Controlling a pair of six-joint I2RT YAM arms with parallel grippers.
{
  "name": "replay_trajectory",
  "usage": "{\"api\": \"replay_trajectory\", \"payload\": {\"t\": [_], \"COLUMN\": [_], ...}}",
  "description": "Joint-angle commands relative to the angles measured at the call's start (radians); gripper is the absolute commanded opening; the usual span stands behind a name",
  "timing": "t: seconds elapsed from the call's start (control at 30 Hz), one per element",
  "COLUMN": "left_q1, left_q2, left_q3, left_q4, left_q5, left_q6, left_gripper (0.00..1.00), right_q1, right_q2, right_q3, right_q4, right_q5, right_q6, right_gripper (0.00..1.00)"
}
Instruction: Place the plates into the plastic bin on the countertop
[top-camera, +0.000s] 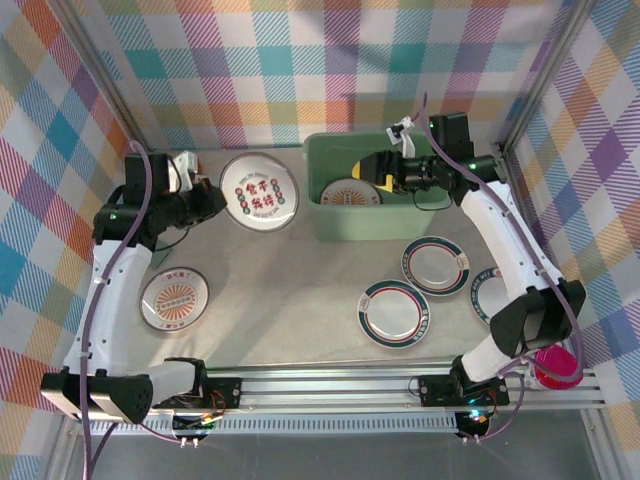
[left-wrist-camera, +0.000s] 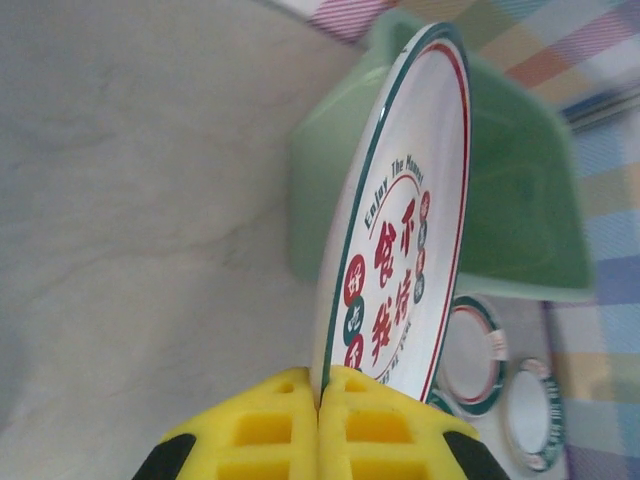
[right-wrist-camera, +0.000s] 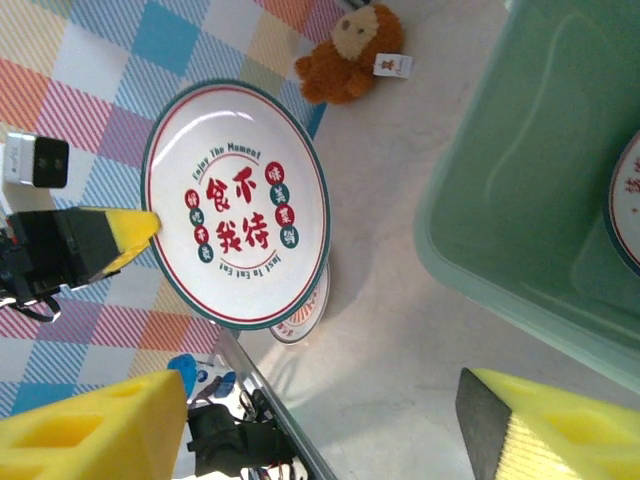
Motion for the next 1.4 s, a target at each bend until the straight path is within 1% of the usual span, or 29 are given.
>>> {"api": "replay_trajectory", "payload": {"t": [0.0,0.07,0.2,0.4,0.53,0.7,1.0,1.1,1.23,1.37], "left_q1": [0.005,0.002,-0.016,-0.056,-0.068,-0.08,-0.093,-0.104,-0.123,-0.127], "left_q2": [0.037,0.065,0.108,0.139,0.147,0.153,0.171,0.187,0.218,0.234], "left_q3": [0.059,0.061,0.064,0.064,0.059,0.053,0.047,0.055,0.073,0.092], "left_q4": [0.139,0.22,0.322,0.409,0.45,0.451,0.45,0.451,0.433,0.411], "left_q5": [0.19,0.253,0.316,0.352,0.366,0.366,0.351,0.348,0.34,0.317], "left_q6": [-0.082,-0.142,-0.206,-0.24,-0.265,-0.264,-0.261,-0.262,-0.254,-0.242], "left_gripper": [0.0,0.0,0.0,0.0,0.0,0.0,0.0,0.0,0.0,0.0], "right_q1": [0.02,0.029,0.036,0.053,0.06,0.062,0.062,0.062,0.062,0.059], "right_q2": [0.04,0.067,0.097,0.136,0.158,0.165,0.167,0.172,0.175,0.187], "right_q3": [0.09,0.133,0.176,0.191,0.189,0.183,0.149,0.147,0.135,0.142], "right_q4": [0.004,-0.003,0.017,0.048,0.052,0.089,0.152,0.158,0.199,0.22], "right_q5": [-0.046,-0.031,-0.015,-0.015,0.017,0.031,0.004,0.0,-0.014,-0.017], "right_q6": [0.022,0.031,0.065,0.113,0.13,0.155,0.189,0.19,0.205,0.216], "right_gripper": [0.67,0.64,0.61,0.58,0.53,0.43,0.19,0.16,0.06,0.02]}}
